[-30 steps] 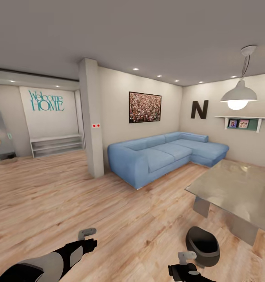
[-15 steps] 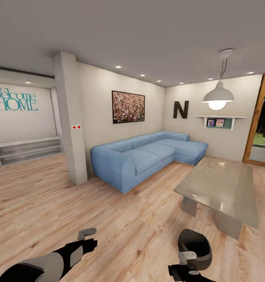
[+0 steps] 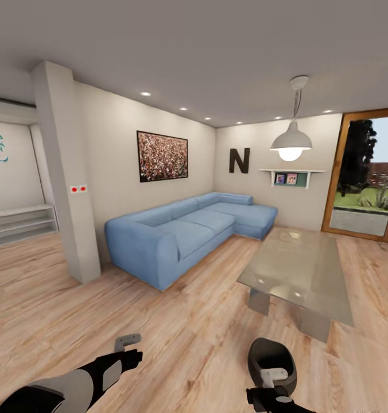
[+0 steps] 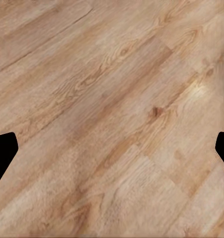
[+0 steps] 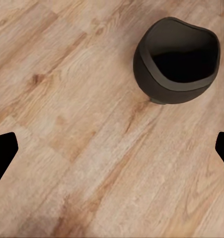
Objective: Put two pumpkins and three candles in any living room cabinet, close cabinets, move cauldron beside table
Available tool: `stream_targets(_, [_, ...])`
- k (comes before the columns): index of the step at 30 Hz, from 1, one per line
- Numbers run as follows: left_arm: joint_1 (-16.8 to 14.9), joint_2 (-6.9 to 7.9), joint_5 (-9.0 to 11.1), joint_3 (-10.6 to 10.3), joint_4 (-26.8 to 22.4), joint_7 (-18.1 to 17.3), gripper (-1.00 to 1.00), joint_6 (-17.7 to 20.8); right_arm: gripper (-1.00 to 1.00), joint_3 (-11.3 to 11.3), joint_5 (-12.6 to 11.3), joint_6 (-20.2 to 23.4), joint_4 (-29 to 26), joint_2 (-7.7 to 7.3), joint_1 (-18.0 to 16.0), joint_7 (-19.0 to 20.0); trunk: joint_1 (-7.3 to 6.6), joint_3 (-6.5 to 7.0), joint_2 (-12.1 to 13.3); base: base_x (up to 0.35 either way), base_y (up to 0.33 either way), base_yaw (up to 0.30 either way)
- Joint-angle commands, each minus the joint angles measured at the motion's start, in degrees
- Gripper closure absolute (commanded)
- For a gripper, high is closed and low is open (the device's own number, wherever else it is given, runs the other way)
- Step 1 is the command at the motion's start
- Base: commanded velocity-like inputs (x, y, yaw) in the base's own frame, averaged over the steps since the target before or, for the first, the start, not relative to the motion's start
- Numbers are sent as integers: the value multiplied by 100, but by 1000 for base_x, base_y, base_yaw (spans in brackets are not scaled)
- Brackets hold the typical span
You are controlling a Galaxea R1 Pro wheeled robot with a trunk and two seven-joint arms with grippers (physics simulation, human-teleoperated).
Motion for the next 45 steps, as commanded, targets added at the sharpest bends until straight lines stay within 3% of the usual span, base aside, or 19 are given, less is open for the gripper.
stream_targets(1, [-7,-1,48,-48,7,12,-100,11,-100,48,-50,-36,24,6,-10,-1,1,-7,-5,61,34,-282])
stream_targets(20, [-7,-1,48,-48,7,12,-100,11,-100,48,-49,-36,24,6,-10,-1,1,-7,-5,27,21,-282])
stream_targets(36, [-7,-1,48,-48,7,12,-100,14,-100,49,-44,-22,24,6,-10,-1,1,-11,-5,277,198,-282])
stream_targets(45, [-7,-1,48,-48,8,12,-100,19,-100,48,-48,22,24,6,-10,-1,1,-76,-5,311,-83,-177])
